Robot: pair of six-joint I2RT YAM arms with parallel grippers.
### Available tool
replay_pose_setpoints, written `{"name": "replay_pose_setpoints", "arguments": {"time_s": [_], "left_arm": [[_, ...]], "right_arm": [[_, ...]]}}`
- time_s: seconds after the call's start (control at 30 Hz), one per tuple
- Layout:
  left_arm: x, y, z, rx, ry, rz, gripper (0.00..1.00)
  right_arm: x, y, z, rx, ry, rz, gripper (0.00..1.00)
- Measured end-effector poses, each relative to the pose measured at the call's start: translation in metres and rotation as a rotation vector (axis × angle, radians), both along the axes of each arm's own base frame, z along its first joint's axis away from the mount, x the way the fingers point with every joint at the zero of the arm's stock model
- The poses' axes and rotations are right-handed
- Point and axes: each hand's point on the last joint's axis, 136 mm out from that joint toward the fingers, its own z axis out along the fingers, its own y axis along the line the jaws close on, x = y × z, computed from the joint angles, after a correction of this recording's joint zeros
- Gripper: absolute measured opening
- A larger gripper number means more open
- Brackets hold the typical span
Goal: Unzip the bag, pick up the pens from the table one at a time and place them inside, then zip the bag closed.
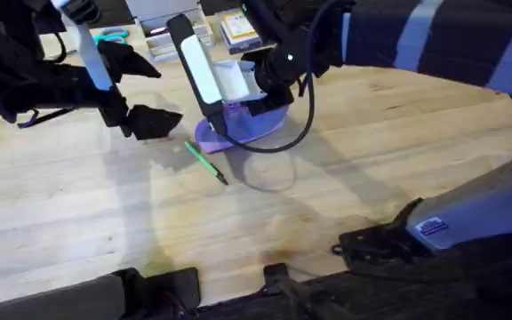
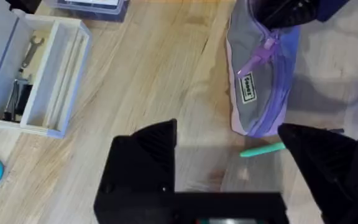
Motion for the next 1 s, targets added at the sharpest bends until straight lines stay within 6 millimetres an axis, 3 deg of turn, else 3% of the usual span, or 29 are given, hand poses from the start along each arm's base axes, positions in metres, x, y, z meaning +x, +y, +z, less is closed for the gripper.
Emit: {"name": "replay_pose_setpoints", "arguments": {"time_s": [0.23, 0.27, 0.3, 0.5, 0.53, 0.73, 0.8, 1.0], "left_arm": [[0.001, 0.000, 0.000, 0.000, -0.003, 0.000, 0.993], [0.001, 0.000, 0.000, 0.001, -0.006, 0.000, 0.993], [0.001, 0.000, 0.000, 0.001, -0.006, 0.000, 0.993], [0.001, 0.000, 0.000, 0.000, -0.006, 0.000, 0.993], [0.001, 0.000, 0.000, 0.001, -0.006, 0.000, 0.993], [0.001, 0.000, 0.000, 0.001, -0.006, 0.000, 0.993], [0.001, 0.000, 0.000, 0.001, -0.006, 0.000, 0.993], [0.001, 0.000, 0.000, 0.001, -0.006, 0.000, 0.993]], "right_arm": [[-0.012, 0.007, -0.004, 0.042, 0.065, 0.031, 0.034], [-0.017, 0.010, -0.023, 0.040, 0.132, 0.040, 0.034], [-0.017, 0.010, -0.025, 0.039, 0.139, 0.041, 0.034], [-0.018, 0.010, -0.027, 0.039, 0.148, 0.042, 0.036], [-0.019, 0.010, -0.027, 0.041, 0.149, 0.042, 0.102], [-0.018, 0.011, -0.027, 0.043, 0.144, 0.043, 0.933], [-0.017, 0.011, -0.026, 0.043, 0.144, 0.045, 0.992], [-0.018, 0.011, -0.026, 0.043, 0.144, 0.046, 0.996]]}}
